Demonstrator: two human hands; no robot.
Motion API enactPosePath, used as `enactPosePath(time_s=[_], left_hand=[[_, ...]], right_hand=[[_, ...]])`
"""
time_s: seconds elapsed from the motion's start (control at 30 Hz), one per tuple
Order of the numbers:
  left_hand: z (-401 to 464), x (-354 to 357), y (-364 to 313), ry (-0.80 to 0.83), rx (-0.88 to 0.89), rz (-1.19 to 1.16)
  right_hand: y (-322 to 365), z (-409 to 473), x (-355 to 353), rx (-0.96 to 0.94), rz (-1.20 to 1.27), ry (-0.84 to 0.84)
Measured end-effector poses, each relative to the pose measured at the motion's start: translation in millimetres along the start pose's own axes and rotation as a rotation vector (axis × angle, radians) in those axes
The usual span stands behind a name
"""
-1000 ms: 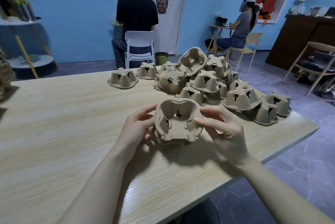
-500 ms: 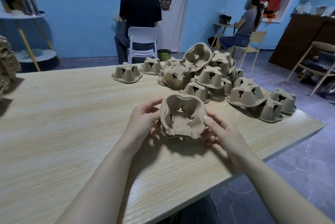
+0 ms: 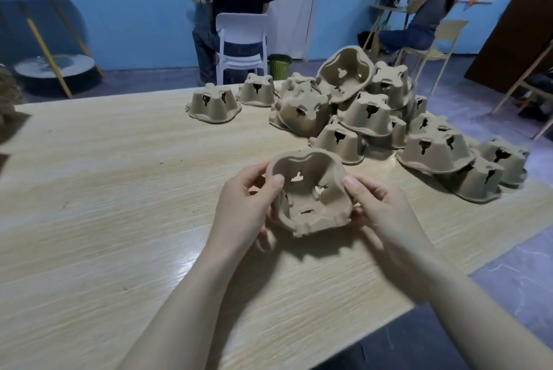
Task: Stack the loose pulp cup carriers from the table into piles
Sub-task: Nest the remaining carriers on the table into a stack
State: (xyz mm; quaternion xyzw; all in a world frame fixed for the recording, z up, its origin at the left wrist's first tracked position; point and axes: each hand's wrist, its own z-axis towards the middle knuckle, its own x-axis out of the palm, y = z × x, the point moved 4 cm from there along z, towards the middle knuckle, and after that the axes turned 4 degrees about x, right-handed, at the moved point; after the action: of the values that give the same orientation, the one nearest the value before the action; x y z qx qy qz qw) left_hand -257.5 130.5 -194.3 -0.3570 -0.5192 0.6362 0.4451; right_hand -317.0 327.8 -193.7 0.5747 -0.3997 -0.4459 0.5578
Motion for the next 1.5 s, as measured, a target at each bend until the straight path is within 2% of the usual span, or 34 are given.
enactPosePath(time_s=[0.13, 0.23, 0.47, 0.7, 0.93, 1.1, 1.27, 1.4, 1.5], left_hand=[[2.2, 2.0, 0.9, -0.049, -0.098, -0.084], [8.1, 9.7, -3.5, -0.071, -0.169, -0.073], [16.4, 49.3, -7.6, -0.042, -0.367, -0.064], [27.3, 104.1, -26.1, 0.049, -0.465, -0.055], [29.9, 130.9, -16.1, 0.038, -0.56, 0.05], [26.1, 137.9, -13.3, -0.045, -0.567, 0.022], [26.7, 146.3, -10.9, -0.036, -0.542, 0.034], [30.7, 148.2, -7.4, -0.006, -0.547, 0.034], [33.6, 148.0, -6.6, 0.016, -0.543, 0.036]], right_hand=[[0.3, 9.9, -3.6, 0.028, -0.1, -0.032], [5.9, 12.7, -6.6, 0.105, -0.061, -0.025], [17.4, 9.4, -36.7, 0.198, -0.2, -0.111], [34.3, 15.8, -96.2, 0.33, -0.285, -0.176], [76.4, 45.0, -177.0, 0.207, -0.499, -0.357], [74.5, 84.5, -201.8, 0.212, -0.692, -0.274], [57.2, 122.4, -200.0, 0.355, -0.993, -0.071], [59.6, 133.4, -198.4, 0.393, -0.885, -0.033], [63.1, 136.2, -196.0, 0.377, -0.915, -0.036]])
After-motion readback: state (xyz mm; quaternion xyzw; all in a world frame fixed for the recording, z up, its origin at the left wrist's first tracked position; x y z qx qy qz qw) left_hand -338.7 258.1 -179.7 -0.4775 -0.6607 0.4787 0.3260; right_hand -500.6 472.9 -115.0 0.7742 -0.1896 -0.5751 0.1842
